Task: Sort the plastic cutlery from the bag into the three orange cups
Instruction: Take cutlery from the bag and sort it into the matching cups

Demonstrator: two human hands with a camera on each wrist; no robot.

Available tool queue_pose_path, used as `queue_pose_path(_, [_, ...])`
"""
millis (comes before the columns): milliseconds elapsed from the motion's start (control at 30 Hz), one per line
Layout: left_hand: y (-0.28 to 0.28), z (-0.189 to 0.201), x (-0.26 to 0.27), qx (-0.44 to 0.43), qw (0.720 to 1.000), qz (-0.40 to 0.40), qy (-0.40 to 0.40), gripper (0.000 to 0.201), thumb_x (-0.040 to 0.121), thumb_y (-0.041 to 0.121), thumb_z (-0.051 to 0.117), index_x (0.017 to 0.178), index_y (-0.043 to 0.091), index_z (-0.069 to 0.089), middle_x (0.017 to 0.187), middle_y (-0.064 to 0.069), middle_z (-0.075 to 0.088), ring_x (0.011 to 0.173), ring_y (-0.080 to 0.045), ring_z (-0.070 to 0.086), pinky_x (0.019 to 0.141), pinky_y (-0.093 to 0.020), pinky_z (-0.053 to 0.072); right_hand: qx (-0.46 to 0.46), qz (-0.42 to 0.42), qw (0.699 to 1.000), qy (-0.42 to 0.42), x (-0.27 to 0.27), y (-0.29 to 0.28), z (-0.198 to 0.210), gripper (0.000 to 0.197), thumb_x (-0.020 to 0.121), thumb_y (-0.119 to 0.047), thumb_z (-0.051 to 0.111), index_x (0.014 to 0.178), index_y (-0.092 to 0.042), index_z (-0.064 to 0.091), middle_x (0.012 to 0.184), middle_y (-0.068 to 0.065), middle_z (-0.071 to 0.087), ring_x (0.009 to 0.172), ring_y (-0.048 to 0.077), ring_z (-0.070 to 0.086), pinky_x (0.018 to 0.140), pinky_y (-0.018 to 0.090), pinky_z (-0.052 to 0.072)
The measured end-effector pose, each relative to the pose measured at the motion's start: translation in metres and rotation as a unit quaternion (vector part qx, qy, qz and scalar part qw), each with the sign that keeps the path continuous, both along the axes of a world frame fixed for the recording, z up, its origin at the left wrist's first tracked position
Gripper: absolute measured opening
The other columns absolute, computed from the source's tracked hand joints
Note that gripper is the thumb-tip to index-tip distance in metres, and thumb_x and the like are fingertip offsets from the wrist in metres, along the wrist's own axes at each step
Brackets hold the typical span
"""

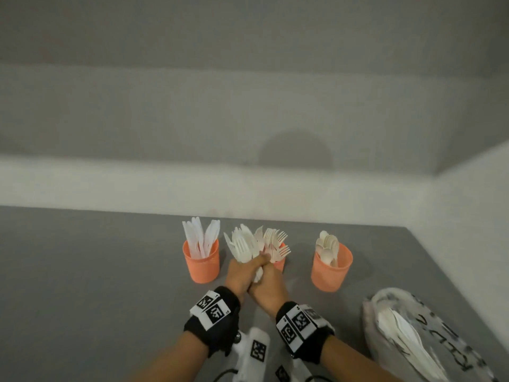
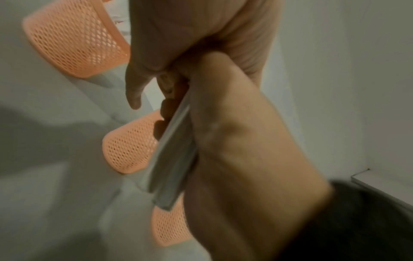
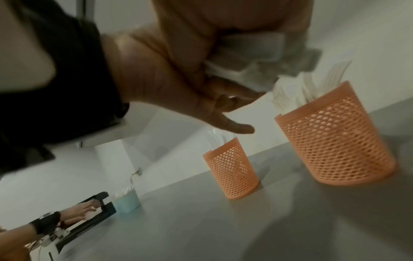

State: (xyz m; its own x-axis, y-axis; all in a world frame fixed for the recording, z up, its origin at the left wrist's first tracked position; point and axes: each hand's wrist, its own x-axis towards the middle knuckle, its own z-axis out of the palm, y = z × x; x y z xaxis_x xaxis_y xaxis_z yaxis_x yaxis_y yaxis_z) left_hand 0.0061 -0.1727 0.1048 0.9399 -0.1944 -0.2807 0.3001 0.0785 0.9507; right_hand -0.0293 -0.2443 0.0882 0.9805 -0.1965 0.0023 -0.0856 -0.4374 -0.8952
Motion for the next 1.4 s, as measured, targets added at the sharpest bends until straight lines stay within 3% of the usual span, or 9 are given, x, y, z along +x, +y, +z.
queue_pose_path(167, [0.008,0.011,0.001,-0.046,0.996,-0.080,-0.010,0.018,0.092,0.013,0.052,0.100,-0.001,0.061,0.088,-0.009,0.068,0.059,-0.010,0.065,0.042,-0.014,0.045,0.116,0.086,0.986,0.083,0.007,-0.012,0.011,0.024,0.075,0.001,0.063,0.091,-0.015,0.058,0.071,0.000,0.064,0.060,0.008,0.062,0.054,0.015,0.049])
queue_pose_path(300, [0.011,0.019,0.004,-0.029,0.985,-0.168,-0.033,0.014,0.092,0.012,0.051,0.093,0.002,0.062,0.076,-0.003,0.071,0.060,-0.012,0.066,0.049,-0.016,0.049,0.268,0.132,0.940,0.163,0.005,-0.014,0.022,0.005,0.079,-0.005,0.058,0.081,-0.009,0.057,0.045,0.001,0.053,0.041,0.013,0.054,0.047,0.024,0.050])
queue_pose_path(400, [0.012,0.020,0.010,-0.022,0.987,-0.156,-0.025,0.027,0.089,0.015,0.058,0.106,-0.006,0.061,0.090,-0.011,0.069,0.054,-0.011,0.066,0.044,-0.020,0.048,0.185,0.061,0.973,0.120,0.012,-0.006,0.016,0.013,0.084,-0.004,0.049,0.094,-0.007,0.056,0.047,0.001,0.047,0.038,0.013,0.047,0.043,0.024,0.043])
queue_pose_path(567, [0.003,0.012,0.014,-0.044,0.998,-0.040,-0.036,0.041,0.075,0.014,0.074,0.113,0.003,0.062,0.106,-0.015,0.071,0.102,-0.027,0.067,0.091,-0.038,0.053,-0.035,-0.048,0.998,0.001,0.018,-0.001,0.001,0.039,0.085,-0.023,0.054,0.124,-0.022,0.051,0.110,-0.003,0.066,0.106,0.018,0.062,0.087,0.026,0.048])
queue_pose_path(733, [-0.006,0.012,0.011,-0.054,0.999,-0.002,-0.008,0.031,0.075,0.009,0.071,0.104,-0.001,0.065,0.098,-0.018,0.071,0.094,-0.030,0.069,0.083,-0.036,0.056,-0.049,0.011,0.999,-0.004,0.014,-0.011,0.003,0.041,0.081,-0.014,0.061,0.121,-0.015,0.052,0.100,-0.003,0.068,0.096,0.013,0.065,0.076,0.018,0.048])
queue_pose_path(967, [0.000,0.016,0.012,-0.094,0.981,-0.170,-0.022,0.014,0.083,0.016,0.063,0.074,0.005,0.060,0.067,-0.006,0.062,0.062,-0.016,0.063,0.058,-0.023,0.053,0.291,0.126,0.937,0.148,0.007,-0.028,0.022,0.021,0.066,-0.012,0.064,0.082,-0.003,0.057,0.051,0.008,0.059,0.041,0.013,0.057,0.044,0.021,0.047])
queue_pose_path(1200, [0.002,0.012,0.019,-0.058,0.989,-0.135,-0.026,0.045,0.084,0.034,0.065,0.116,0.005,0.055,0.099,-0.016,0.067,0.073,-0.027,0.065,0.050,-0.026,0.054,0.370,0.069,0.912,0.166,0.010,-0.030,0.006,0.014,0.088,-0.008,0.052,0.103,-0.010,0.053,0.044,-0.001,0.046,0.042,0.013,0.045,0.061,0.035,0.055])
queue_pose_path(1300, [0.005,0.016,0.030,-0.023,0.996,-0.005,-0.087,0.038,0.089,0.025,0.060,0.122,0.018,0.044,0.108,-0.008,0.060,0.094,-0.020,0.062,0.073,-0.026,0.052,0.354,0.041,0.916,0.181,0.014,-0.039,0.004,0.006,0.088,-0.009,0.052,0.093,-0.012,0.052,0.048,-0.001,0.043,0.033,0.008,0.035,0.045,0.023,0.045])
queue_pose_path(1400, [0.006,0.021,0.036,0.058,0.985,0.000,-0.165,0.021,0.091,0.016,0.056,0.112,0.012,0.056,0.088,0.002,0.057,0.078,-0.010,0.054,0.057,-0.008,0.043,0.340,0.047,0.921,0.184,0.015,-0.042,0.003,0.005,0.089,-0.010,0.054,0.086,-0.013,0.051,0.049,-0.001,0.046,0.032,0.007,0.034,0.036,0.017,0.032])
